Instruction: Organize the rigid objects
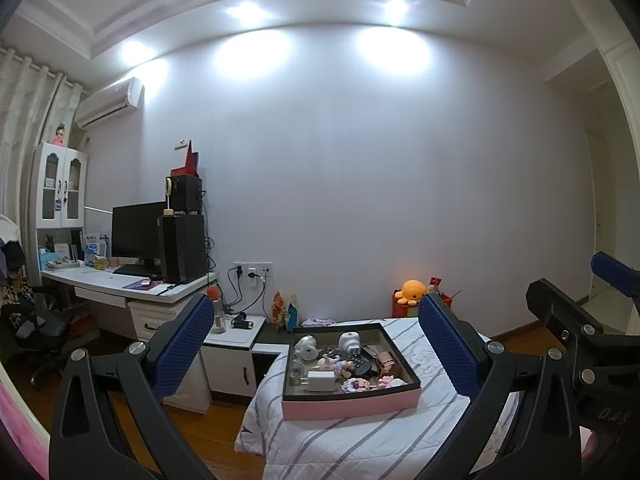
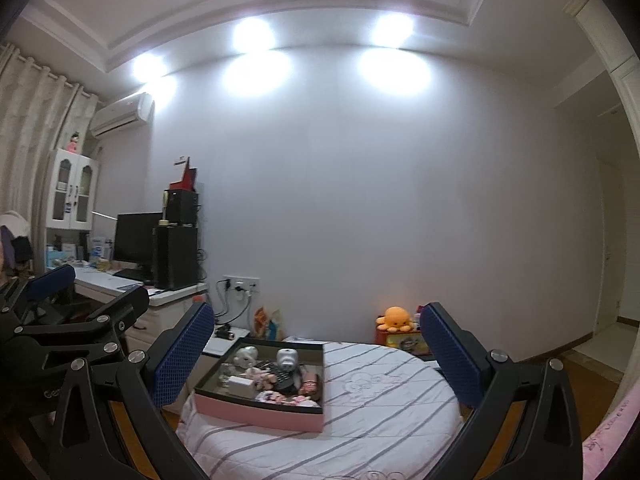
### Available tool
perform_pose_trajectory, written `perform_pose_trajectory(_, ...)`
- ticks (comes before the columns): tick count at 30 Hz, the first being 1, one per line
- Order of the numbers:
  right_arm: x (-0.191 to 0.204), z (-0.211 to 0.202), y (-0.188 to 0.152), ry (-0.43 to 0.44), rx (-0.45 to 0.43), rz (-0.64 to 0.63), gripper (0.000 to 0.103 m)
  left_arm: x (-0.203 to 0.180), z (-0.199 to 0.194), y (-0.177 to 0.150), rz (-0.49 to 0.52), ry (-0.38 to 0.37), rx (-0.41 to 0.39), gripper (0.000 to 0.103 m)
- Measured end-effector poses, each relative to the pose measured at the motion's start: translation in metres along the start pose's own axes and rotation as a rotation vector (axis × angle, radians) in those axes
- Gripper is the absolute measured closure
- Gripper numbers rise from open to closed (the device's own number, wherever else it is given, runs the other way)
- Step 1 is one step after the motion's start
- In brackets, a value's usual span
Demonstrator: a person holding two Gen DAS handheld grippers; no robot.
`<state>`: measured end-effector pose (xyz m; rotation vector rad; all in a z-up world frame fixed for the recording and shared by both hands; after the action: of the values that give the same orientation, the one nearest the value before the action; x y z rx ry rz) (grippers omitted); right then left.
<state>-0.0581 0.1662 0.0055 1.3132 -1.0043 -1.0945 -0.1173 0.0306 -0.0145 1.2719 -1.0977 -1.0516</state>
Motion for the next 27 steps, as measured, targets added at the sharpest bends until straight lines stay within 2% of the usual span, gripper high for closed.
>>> perform_pose_trajectory(10,-0.0087,-0.0032,-0.0014,-0.032,0.009,0.013,0.000,-0.0078,0.0013,0.0006,0.003,-0.006,0.009,0.000)
perform_pose_trajectory(27,-0.0040,-0.0046,-0.0012,-0.035,0.017,0.000,0.000,-0.0043,0.0046,-0.0019,0.002,0.011,0.022,0.000)
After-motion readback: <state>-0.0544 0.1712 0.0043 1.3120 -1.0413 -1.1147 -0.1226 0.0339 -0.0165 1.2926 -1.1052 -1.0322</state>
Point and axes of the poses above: each gripper's, at about its wrist camera, not at the fingertips, and z roughly the way its jaws point, x to its left, y to its top, the point moved 8 cm from there along z, roughly the way its jaws point, and after that the axes turned 10 degrees about y, right-handed, at the moved point
